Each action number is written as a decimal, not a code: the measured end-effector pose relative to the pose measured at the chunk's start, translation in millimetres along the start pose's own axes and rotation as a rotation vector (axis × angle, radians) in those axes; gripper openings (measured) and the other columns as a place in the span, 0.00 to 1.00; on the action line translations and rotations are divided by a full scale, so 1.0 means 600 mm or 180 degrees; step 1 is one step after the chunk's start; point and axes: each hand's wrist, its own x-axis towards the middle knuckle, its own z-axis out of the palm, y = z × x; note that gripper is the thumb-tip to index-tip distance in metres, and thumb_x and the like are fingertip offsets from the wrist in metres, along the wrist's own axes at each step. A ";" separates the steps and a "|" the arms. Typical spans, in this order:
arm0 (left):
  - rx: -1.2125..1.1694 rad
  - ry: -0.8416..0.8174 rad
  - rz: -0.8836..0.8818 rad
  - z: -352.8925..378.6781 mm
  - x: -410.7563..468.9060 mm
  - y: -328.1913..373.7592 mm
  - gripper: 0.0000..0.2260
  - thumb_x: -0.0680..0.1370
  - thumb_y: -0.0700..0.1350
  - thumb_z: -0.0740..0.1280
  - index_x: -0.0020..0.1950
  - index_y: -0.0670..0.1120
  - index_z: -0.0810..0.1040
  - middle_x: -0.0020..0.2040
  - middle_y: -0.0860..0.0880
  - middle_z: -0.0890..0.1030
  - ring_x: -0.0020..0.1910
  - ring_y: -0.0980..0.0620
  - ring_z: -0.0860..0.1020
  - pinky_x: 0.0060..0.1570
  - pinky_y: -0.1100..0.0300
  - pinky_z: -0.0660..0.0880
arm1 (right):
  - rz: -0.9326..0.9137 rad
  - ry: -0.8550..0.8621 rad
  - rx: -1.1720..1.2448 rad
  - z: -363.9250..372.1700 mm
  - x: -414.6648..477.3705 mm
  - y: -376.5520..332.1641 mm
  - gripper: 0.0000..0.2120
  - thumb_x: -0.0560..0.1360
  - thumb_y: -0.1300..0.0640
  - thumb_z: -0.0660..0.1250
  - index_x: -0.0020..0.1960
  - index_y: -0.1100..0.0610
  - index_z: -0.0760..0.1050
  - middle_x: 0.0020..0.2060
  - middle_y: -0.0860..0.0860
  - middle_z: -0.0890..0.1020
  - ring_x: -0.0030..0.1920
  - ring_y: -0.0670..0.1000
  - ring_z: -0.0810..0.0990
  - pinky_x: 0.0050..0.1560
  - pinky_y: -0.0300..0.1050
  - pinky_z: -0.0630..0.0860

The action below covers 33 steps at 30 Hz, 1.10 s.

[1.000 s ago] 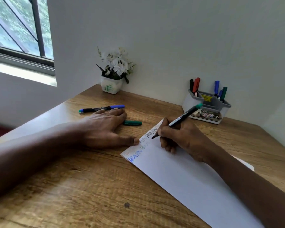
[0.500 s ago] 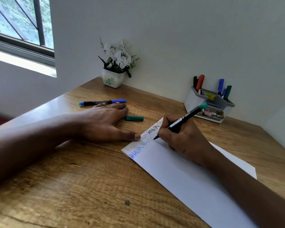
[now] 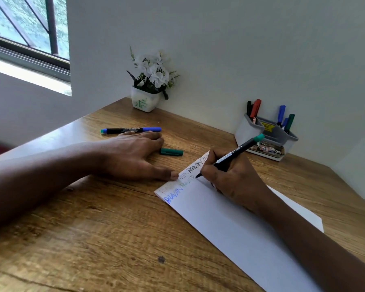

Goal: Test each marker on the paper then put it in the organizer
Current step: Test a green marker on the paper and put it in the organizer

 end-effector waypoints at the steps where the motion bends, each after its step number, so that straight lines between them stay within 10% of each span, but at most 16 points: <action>1: 0.0006 -0.0001 0.0001 -0.001 -0.001 0.001 0.51 0.66 0.77 0.54 0.83 0.54 0.49 0.83 0.55 0.46 0.81 0.54 0.49 0.77 0.55 0.50 | 0.0014 0.0041 0.0014 0.000 0.000 0.001 0.10 0.68 0.55 0.70 0.37 0.63 0.76 0.25 0.52 0.76 0.26 0.46 0.71 0.31 0.46 0.69; 33: -0.0010 0.0023 0.0003 -0.002 -0.001 0.002 0.50 0.66 0.77 0.54 0.83 0.53 0.51 0.83 0.55 0.47 0.81 0.54 0.51 0.78 0.53 0.52 | 0.0196 0.0161 0.0182 -0.001 0.003 0.008 0.08 0.75 0.64 0.70 0.40 0.67 0.74 0.25 0.53 0.78 0.24 0.45 0.72 0.29 0.42 0.71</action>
